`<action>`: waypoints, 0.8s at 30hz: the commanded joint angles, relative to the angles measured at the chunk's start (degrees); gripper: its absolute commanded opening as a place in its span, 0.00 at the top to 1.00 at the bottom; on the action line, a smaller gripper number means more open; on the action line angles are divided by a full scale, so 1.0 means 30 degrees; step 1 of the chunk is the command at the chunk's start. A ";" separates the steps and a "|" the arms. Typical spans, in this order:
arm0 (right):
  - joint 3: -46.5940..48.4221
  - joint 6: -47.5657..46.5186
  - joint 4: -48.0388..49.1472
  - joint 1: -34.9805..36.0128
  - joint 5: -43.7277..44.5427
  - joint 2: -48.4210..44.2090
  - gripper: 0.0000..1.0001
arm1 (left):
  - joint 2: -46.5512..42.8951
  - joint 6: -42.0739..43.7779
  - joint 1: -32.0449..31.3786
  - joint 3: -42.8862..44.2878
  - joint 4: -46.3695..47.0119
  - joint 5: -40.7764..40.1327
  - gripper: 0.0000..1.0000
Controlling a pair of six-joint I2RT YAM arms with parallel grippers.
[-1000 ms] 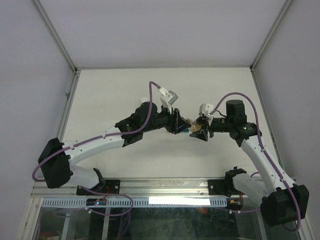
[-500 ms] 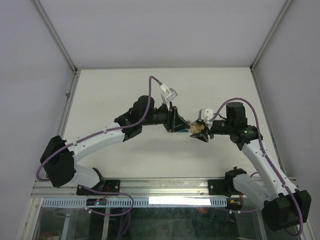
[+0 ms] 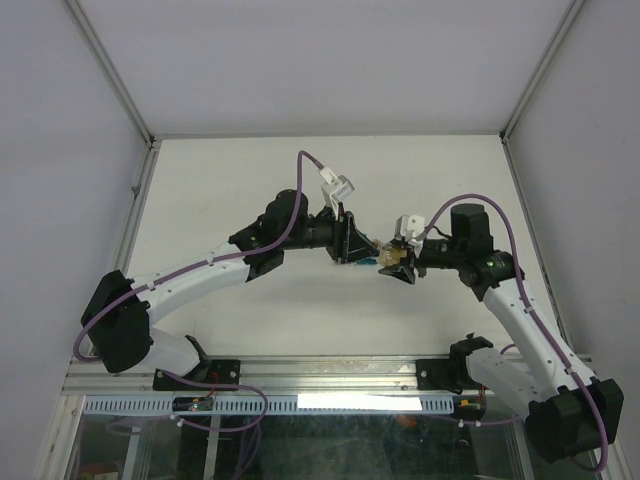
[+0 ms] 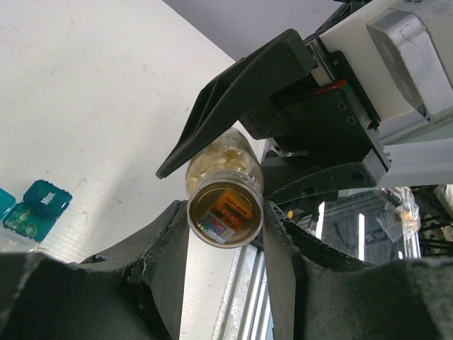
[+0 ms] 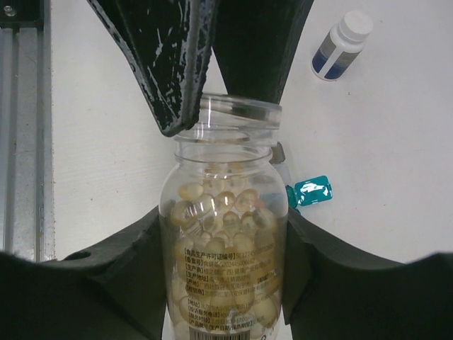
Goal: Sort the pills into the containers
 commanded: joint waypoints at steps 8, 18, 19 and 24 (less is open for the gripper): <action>0.0768 0.1596 0.1750 0.0105 0.1685 0.0468 1.00 | -0.0473 0.0044 -0.0910 0.0699 0.0091 -0.1591 0.77; 0.0803 0.1695 0.1823 0.0438 0.2178 0.0540 1.00 | 0.0168 0.0763 -0.1520 0.2220 -0.2678 -0.3757 0.78; 0.0775 0.1712 0.1877 0.0457 0.2194 0.0509 1.00 | 0.0610 0.0690 -0.1514 0.2373 -0.2871 -0.3635 0.78; 0.0801 0.1967 0.2046 0.0462 0.1851 0.0333 1.00 | 0.1512 0.0458 -0.1513 0.2896 -0.3037 -0.2626 0.79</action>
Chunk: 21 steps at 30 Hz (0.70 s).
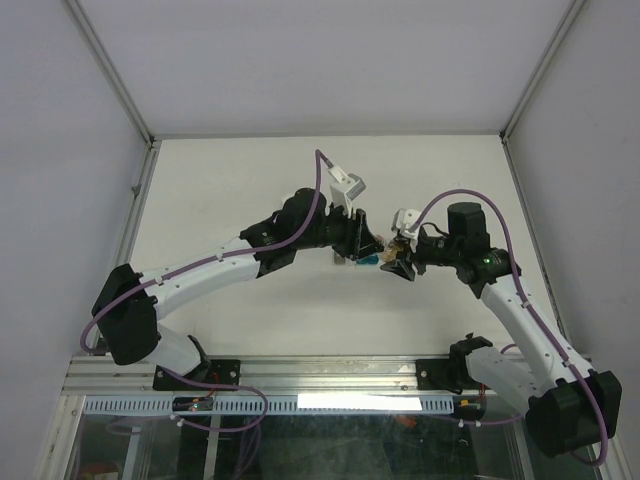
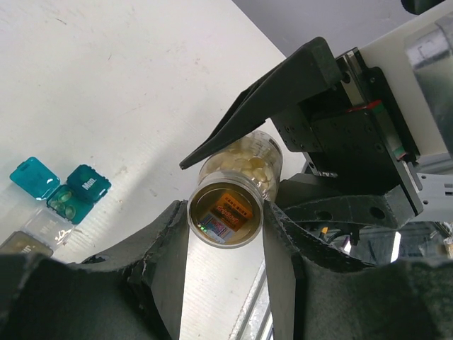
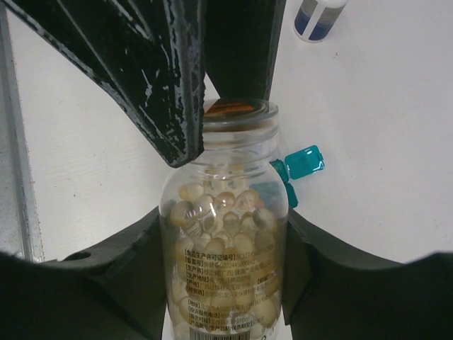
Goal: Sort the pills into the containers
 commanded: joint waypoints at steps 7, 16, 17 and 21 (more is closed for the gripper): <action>0.1172 0.1910 0.1470 -0.0577 -0.3668 -0.0322 1.00 | 0.0267 0.1659 -0.0457 -0.0051 0.1355 0.3541 0.78; 0.1084 0.1902 0.1257 -0.0979 -0.5706 -0.0479 1.00 | 0.0548 0.6493 -0.0402 -0.0354 0.2407 0.8234 0.78; 0.1104 0.1840 0.1181 -0.0983 -0.5778 -0.0493 1.00 | 0.0612 0.7496 -0.0373 -0.0218 0.1990 0.8699 0.77; 0.1153 0.1605 0.0975 -0.1013 -0.6074 -0.0523 1.00 | 0.0792 1.1952 -0.0288 0.0158 0.0028 1.0456 0.78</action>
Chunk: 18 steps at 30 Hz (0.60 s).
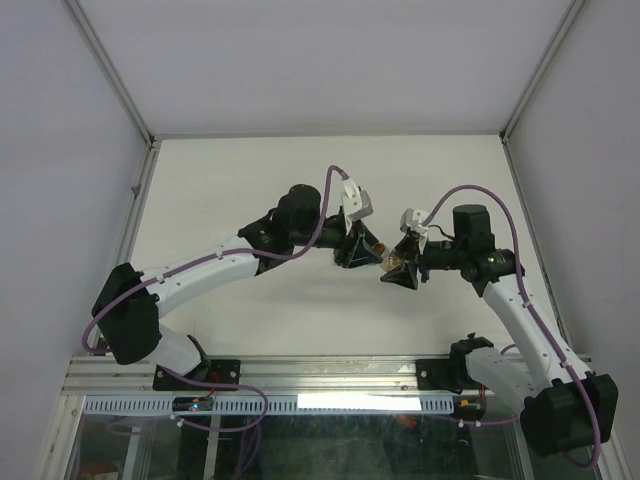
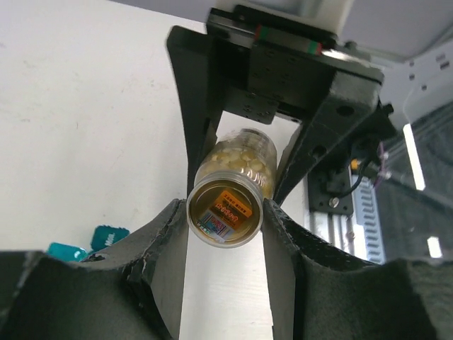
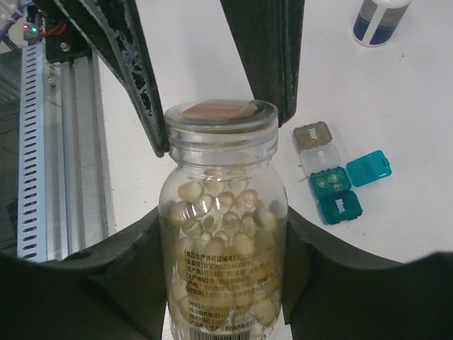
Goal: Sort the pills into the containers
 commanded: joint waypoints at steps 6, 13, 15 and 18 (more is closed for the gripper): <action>0.1096 -0.0063 0.2558 0.0117 -0.2558 -0.0605 1.00 | 0.0639 0.9360 -0.0743 0.0288 -0.1890 0.5108 0.78; 0.1081 -0.0300 0.2405 0.0043 -0.2457 -0.0714 1.00 | 0.0836 1.1078 -0.0341 0.0994 -0.1705 0.5997 0.72; 0.1061 -0.0380 0.2401 0.0028 -0.2465 -0.0778 1.00 | 0.0892 1.0607 -0.0095 0.1130 -0.1287 0.6208 0.67; 0.1021 -0.0604 0.2315 -0.0001 -0.2419 -0.0766 1.00 | 0.0822 0.9457 0.0083 0.1123 -0.0348 0.5993 0.52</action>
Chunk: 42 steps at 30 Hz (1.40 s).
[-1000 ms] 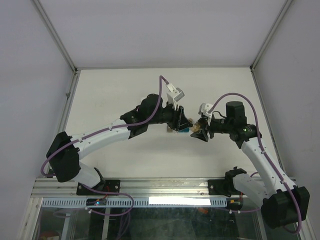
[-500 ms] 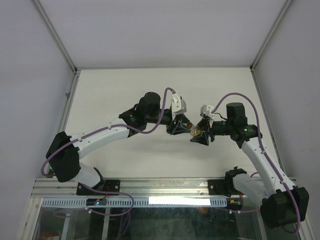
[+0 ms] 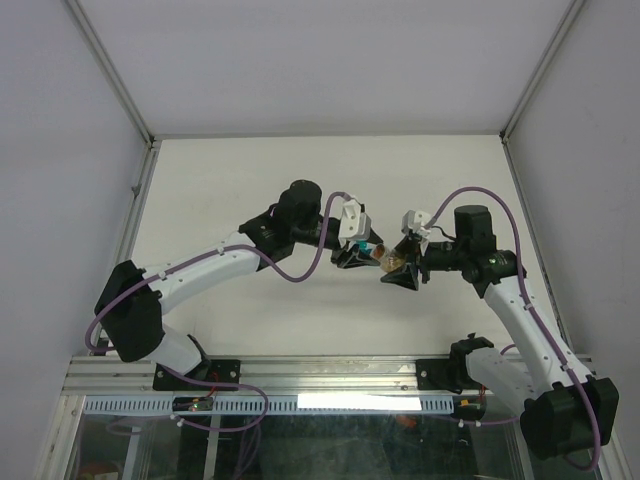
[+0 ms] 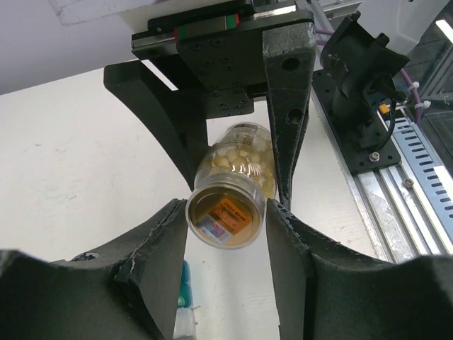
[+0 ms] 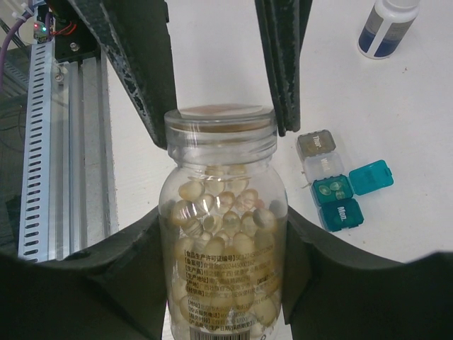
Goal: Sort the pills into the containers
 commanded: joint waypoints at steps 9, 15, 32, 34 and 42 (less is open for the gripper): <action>0.0998 -0.0223 0.2586 0.0111 -0.1477 -0.0446 1.00 | -0.0737 -0.2375 -0.0320 -0.1197 0.3270 -0.0222 0.20; 0.0967 -0.0278 0.2538 0.0115 -0.1424 -0.0409 1.00 | -0.2139 -0.3546 -0.0287 -0.2473 0.4983 -0.2430 0.01; 0.0459 -0.0180 0.3624 0.0179 0.0920 -0.0621 1.00 | -0.7994 -1.6758 0.0116 -0.8188 0.8728 -0.8318 0.05; 0.0366 -0.0180 0.3775 0.0181 0.1122 -0.0699 1.00 | -0.7508 -1.8415 -0.0035 -0.7195 0.7467 -0.9314 0.12; 0.0284 -0.0173 0.3865 0.0210 0.1164 -0.0709 1.00 | -0.5604 -1.8636 -0.1815 -0.4424 0.4031 -1.2830 0.15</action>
